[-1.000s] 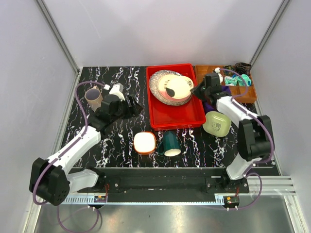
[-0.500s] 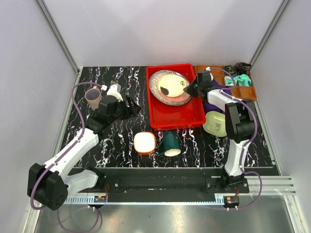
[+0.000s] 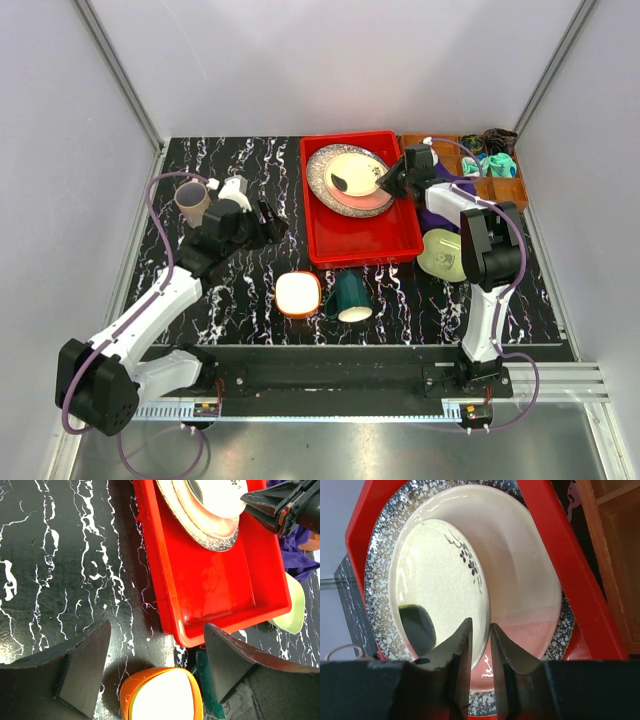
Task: Place the mixed dishes into the plastic bin
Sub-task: Place the plate in the plastic bin.
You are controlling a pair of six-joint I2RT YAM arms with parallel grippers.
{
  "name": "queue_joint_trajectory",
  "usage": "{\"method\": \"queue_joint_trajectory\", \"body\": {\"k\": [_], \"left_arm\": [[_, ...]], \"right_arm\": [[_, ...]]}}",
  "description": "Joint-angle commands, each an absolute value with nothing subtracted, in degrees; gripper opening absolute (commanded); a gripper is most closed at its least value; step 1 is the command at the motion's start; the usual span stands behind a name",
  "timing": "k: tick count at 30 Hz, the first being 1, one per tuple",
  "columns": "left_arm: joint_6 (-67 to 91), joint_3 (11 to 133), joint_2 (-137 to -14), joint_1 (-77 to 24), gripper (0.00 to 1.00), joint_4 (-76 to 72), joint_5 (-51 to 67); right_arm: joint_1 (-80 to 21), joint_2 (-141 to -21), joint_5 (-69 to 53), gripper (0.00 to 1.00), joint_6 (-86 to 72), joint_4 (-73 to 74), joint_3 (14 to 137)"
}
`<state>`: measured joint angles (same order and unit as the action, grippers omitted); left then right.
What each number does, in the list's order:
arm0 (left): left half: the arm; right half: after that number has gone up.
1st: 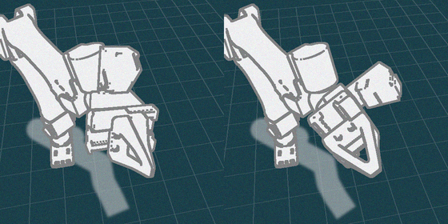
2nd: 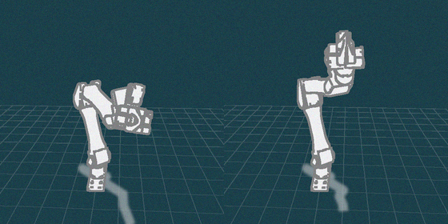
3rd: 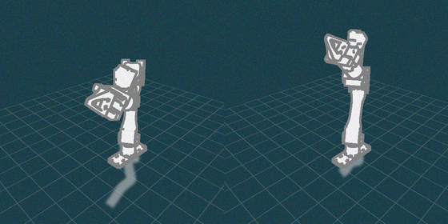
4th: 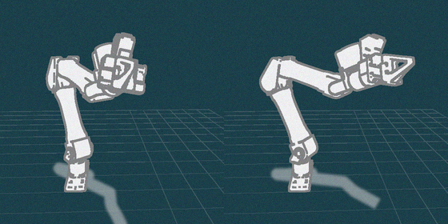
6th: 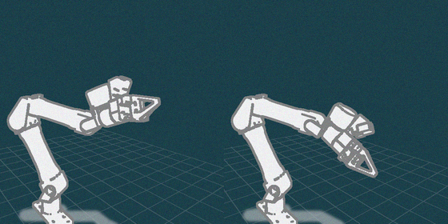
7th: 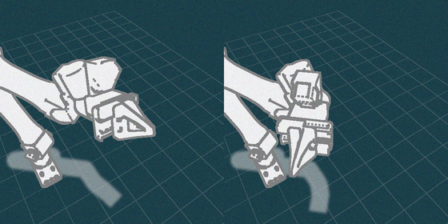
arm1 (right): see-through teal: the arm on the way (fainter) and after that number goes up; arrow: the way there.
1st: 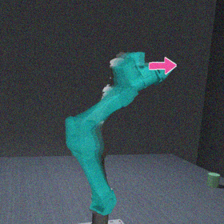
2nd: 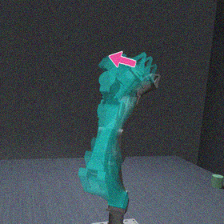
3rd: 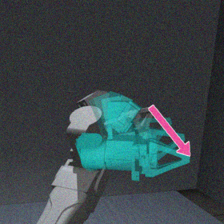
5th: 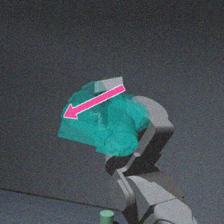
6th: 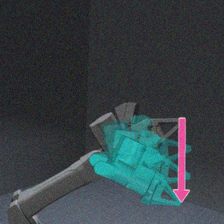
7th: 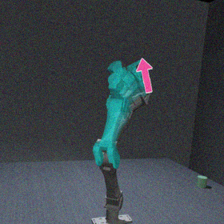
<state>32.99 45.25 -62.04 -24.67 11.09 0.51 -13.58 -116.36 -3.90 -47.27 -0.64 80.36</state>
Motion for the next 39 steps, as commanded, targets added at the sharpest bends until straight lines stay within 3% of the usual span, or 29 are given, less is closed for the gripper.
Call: {"method": "queue_joint_trajectory", "body": {"k": [1, 8, 24, 31, 37, 39], "left_arm": [[32.52, 44.56, -60.56, -24.43, 0.79, 9.32, -0.88], [32.96, 43.86, -60.56, -24.43, 0.79, 8.88, -0.70], [33.22, 43.86, -60.91, -24.43, 0.79, 8.18, -0.26], [32.78, 43.68, -61.08, -24.35, 0.79, 7.65, -0.18], [32.61, 43.51, -62.40, -24.17, 0.79, 6.07, 1.32], [32.61, 43.42, -62.75, -24.08, 0.79, 5.45, 1.84]], "right_arm": [[-13.10, -116.10, -2.99, 0.31, -47.81, -2.72, 81.12], [-12.92, -116.02, -3.08, 0.42, -47.72, -2.64, 79.81], [-12.83, -110.84, -3.52, 0.49, -46.50, -2.29, 75.68], [-12.83, -89.35, -0.09, 0.50, -43.24, 2.98, 66.73], [-12.83, -70.10, 12.03, 0.56, -42.19, 15.45, 58.46], [-12.83, -65.50, 16.77, 0.68, -44.11, 20.63, 54.87]]}}
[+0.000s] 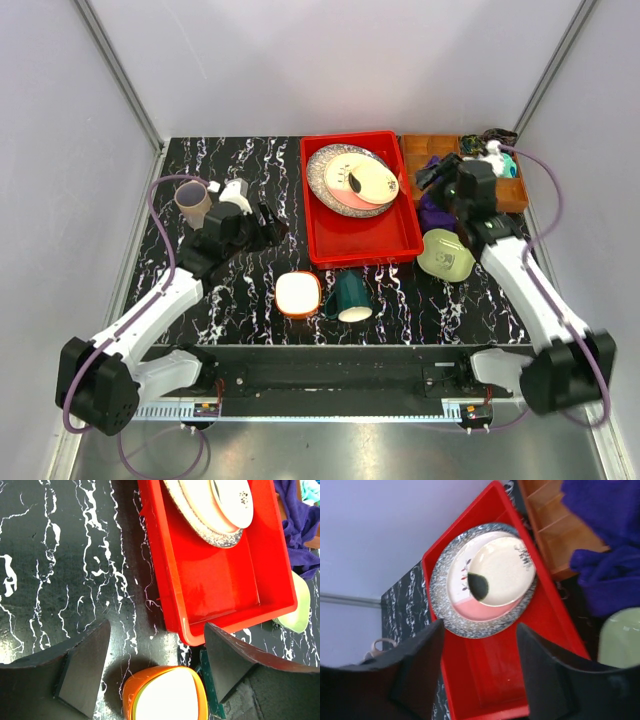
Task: Place the mixed dishes into the plastic bin
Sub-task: Place the plate in the plastic bin, then pick up the plate at the center of the board.
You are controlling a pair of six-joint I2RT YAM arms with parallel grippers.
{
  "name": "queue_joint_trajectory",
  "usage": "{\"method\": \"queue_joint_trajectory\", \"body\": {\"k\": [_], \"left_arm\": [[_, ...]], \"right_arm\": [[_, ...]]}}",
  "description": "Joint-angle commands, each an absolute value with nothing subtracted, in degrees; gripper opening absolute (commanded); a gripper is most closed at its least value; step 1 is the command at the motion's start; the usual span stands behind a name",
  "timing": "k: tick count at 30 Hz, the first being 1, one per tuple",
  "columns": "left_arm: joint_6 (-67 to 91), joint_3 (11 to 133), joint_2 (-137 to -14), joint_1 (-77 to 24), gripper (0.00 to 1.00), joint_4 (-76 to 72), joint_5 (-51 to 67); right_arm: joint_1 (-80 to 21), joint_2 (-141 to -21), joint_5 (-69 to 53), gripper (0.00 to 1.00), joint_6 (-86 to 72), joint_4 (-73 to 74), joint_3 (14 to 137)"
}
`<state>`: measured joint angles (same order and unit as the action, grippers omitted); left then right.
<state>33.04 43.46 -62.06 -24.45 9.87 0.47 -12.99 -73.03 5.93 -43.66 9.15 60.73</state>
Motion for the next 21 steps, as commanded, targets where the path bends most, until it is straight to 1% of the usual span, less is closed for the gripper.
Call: {"method": "queue_joint_trajectory", "body": {"k": [1, 2, 3, 9, 13, 21], "left_arm": [[32.61, 43.33, -62.75, -24.00, 0.79, 5.19, 2.02], [32.61, 43.24, -62.84, -23.99, 0.79, 4.92, 2.37], [32.69, 43.24, -63.02, -23.91, 0.79, 4.57, 2.46], [33.04, 42.72, -63.81, -23.47, 0.79, 2.29, 4.13], [33.05, 42.54, -64.42, -22.94, 0.79, 1.41, 5.45], [33.05, 42.01, -64.42, -22.06, 0.80, 0.62, 6.77]], "right_arm": [[-12.83, -61.39, 18.35, 0.76, -45.17, 22.57, 53.89], [-12.75, -59.61, 19.76, 0.97, -45.78, 25.72, 52.83], [-12.74, -56.46, 19.95, 1.00, -45.88, 26.88, 51.00], [-12.75, -48.18, 21.71, 1.00, -51.40, 38.66, 45.28], [-12.74, -45.71, 22.59, 1.00, -58.34, 45.95, 42.54], [-12.74, -46.04, 24.43, 1.00, -61.35, 48.95, 39.72]]}}
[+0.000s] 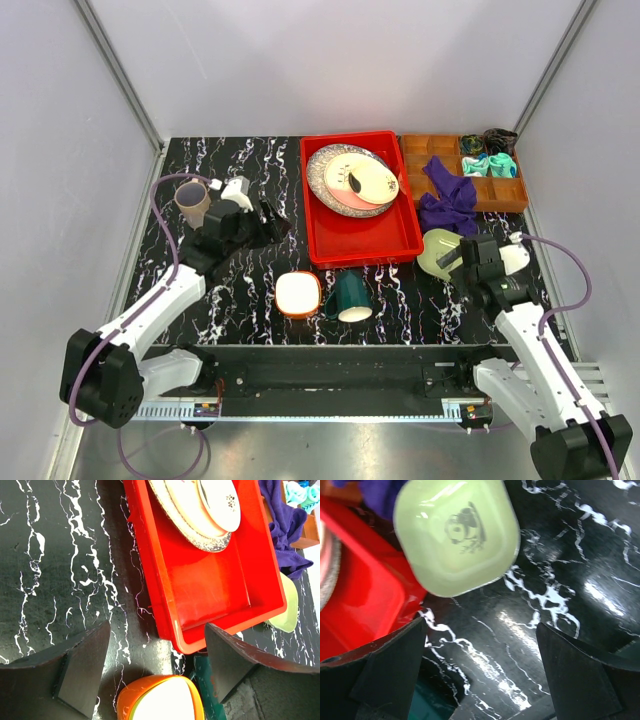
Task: Place the mixed dishes into the plastic bin
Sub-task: Pick up the plate at the center of the board.
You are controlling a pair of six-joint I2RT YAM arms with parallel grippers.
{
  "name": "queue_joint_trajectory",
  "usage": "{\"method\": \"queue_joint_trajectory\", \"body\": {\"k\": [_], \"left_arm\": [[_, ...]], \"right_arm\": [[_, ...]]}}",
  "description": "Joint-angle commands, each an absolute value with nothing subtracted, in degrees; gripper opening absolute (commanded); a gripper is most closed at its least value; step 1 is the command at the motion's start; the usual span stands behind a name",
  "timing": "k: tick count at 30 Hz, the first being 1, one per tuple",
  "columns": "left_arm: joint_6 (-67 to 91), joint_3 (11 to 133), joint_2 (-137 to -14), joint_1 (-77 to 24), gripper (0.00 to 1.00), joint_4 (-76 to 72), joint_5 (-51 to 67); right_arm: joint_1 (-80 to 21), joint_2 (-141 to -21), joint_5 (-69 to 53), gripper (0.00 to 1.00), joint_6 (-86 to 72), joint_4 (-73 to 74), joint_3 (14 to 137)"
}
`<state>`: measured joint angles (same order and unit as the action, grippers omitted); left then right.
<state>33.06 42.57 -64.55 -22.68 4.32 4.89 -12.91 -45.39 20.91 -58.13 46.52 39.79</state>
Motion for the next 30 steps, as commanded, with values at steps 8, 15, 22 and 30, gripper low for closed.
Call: {"method": "queue_joint_trajectory", "body": {"k": [8, 15, 22, 30], "left_arm": [[32.96, 41.22, -64.16, -20.74, 0.80, 0.09, 7.73], [32.78, 41.22, -63.90, -19.95, 0.80, 0.62, 8.26], [32.70, 41.57, -63.81, -19.60, 0.80, 1.58, 8.35], [32.43, 41.48, -62.93, -18.98, 0.80, 2.64, 8.17]], "right_arm": [[-12.83, -53.78, 25.66, 1.00, -65.21, 51.07, 41.40], [-12.83, -56.69, 29.00, 0.98, -67.14, 48.96, 41.31], [-11.52, -61.78, 28.83, 0.96, -66.97, 45.09, 40.43], [-7.56, -66.09, 26.98, 0.83, -63.37, 39.47, 39.73]]}}
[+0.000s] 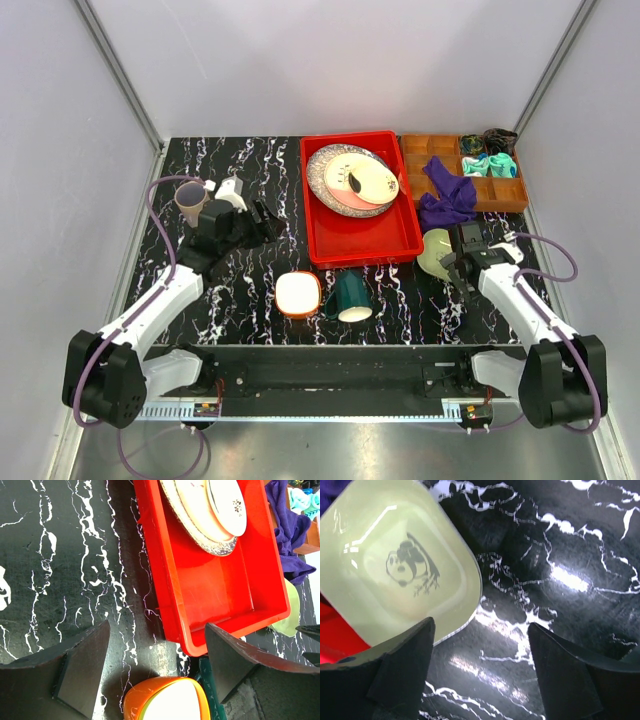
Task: Place the mixed dishes into the plastic bin
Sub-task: Pick up the plate at the center of the board.
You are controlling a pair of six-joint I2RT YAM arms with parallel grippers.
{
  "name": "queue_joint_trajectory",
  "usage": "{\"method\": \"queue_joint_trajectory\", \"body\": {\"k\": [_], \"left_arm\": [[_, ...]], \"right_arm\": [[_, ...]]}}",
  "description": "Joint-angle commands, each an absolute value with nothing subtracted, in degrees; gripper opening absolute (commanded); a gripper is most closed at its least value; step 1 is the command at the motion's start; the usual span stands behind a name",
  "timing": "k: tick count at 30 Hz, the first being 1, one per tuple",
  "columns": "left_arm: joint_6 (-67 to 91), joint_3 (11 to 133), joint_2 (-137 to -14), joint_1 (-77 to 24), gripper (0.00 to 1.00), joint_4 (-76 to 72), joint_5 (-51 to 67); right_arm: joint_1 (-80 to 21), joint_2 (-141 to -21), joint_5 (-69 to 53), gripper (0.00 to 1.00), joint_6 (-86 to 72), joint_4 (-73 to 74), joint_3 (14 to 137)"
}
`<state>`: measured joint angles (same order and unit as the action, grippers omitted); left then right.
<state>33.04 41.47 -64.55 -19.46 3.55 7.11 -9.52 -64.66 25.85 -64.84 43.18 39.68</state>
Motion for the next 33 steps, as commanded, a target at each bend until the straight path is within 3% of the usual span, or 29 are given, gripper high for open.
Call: {"method": "queue_joint_trajectory", "body": {"k": [1, 10, 17, 23, 28, 31, 33], "left_arm": [[32.43, 41.48, -62.76, -18.90, 0.80, 2.64, 8.17], [32.52, 41.40, -62.32, -18.81, 0.80, 3.34, 7.82], [32.61, 40.69, -61.70, -18.81, 0.80, 3.78, 7.47], [32.78, 40.43, -61.52, -18.72, 0.80, 3.69, 7.29], [32.87, 40.43, -61.61, -18.72, 0.80, 3.78, 7.47], [32.87, 40.52, -61.70, -18.72, 0.80, 3.60, 7.56], [32.78, 40.43, -61.61, -18.72, 0.80, 3.43, 7.56]], "right_arm": [[-7.12, -66.53, 26.98, 0.81, -62.67, 38.85, 39.55], [-2.90, -70.31, 23.12, 0.69, -59.60, 33.76, 37.79], [-1.67, -72.33, 21.36, 0.52, -58.54, 31.91, 37.71], [-1.32, -72.33, 21.36, 0.34, -58.10, 31.55, 37.44], [-1.05, -70.75, 21.09, 0.10, -58.97, 31.55, 36.30], [-0.88, -69.70, 21.45, 0.00, -58.98, 31.64, 36.04], [-0.70, -68.74, 21.45, 0.00, -58.89, 31.73, 35.60]]}}
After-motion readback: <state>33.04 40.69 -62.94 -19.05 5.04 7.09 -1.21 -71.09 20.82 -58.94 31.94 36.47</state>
